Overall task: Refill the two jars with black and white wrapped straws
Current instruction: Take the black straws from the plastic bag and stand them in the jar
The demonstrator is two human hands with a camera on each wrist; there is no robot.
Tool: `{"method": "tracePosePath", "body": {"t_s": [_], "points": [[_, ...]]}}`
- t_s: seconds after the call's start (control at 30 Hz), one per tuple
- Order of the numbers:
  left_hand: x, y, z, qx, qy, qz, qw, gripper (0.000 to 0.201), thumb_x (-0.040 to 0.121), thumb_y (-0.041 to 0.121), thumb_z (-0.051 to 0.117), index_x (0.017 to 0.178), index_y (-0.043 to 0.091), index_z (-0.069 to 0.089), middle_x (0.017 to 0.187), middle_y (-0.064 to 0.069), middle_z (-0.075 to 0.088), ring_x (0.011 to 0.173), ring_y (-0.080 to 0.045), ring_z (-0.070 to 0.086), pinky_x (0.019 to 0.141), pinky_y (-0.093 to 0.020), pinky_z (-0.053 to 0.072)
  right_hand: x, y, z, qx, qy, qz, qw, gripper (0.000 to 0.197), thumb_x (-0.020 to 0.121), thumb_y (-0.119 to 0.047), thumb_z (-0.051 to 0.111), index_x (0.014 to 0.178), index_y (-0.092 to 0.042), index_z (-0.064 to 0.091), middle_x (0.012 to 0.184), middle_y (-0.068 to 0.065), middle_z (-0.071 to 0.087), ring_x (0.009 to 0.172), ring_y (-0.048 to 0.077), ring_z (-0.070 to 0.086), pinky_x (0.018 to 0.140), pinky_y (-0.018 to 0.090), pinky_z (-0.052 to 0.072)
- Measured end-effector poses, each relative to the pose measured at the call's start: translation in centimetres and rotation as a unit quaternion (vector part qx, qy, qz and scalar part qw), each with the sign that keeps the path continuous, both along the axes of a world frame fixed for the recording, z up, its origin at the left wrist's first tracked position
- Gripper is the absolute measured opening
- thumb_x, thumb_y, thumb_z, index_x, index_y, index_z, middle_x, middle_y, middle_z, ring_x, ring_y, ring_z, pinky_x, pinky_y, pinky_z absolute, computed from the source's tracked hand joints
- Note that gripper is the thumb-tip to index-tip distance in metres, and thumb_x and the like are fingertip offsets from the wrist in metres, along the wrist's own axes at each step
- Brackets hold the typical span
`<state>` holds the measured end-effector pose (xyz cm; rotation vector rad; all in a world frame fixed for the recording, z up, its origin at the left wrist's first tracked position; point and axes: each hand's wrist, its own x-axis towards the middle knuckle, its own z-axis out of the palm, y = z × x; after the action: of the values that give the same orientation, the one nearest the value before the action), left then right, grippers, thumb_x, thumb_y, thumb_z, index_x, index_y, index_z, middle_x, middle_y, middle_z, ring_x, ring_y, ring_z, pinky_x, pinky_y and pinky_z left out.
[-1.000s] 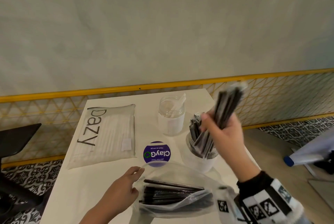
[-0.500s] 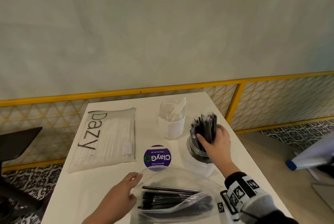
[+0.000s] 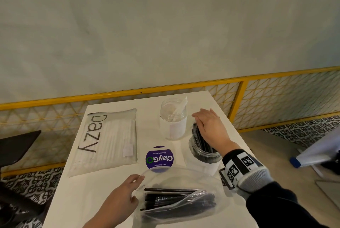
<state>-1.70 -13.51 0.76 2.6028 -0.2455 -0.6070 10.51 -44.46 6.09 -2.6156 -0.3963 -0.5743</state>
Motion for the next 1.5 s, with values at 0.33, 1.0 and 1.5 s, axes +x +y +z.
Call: {"method": "tracePosePath", "body": {"t_s": [0.33,1.0,1.5], "points": [[-0.2,0.1,-0.3,-0.01,0.001,0.012,1.0,0.063,0.086,0.011,0.047,0.144,0.031,0.032,0.146,0.02,0.026,0.063,0.008,0.052,0.077,-0.011,0.039,-1.6,-0.3,-1.3,-0.102,0.028,-0.01,0.994,0.054,0.072,-0.058,0.066,0.113,-0.025,0.055,0.115,-0.003,0.053,0.115,0.022,0.047,0.109,0.047,0.026],[0.0,-0.7,0.3,-0.002,-0.007,-0.006,1.0,0.071,0.083,0.012,0.052,0.147,0.03,0.026,0.15,0.017,0.023,0.058,0.001,0.049,0.074,-0.012,0.039,-9.2,6.4,-0.4,0.081,-0.081,0.208,0.972,0.019,0.09,-0.031,0.058,0.089,-0.016,0.069,0.085,0.0,0.069,0.08,0.012,0.062,0.074,0.031,0.053],[-0.5,-0.6,1.4,-0.034,-0.014,0.012,0.999,0.072,0.084,0.009,0.05,0.148,0.029,0.022,0.151,0.018,0.019,0.077,-0.004,0.047,0.083,-0.013,0.041,-11.4,10.5,-9.5,-0.234,0.393,0.171,0.873,0.049,0.09,-0.042,0.053,0.121,-0.005,0.05,0.119,0.017,0.054,0.107,0.036,0.051,0.089,0.042,0.04]]}}
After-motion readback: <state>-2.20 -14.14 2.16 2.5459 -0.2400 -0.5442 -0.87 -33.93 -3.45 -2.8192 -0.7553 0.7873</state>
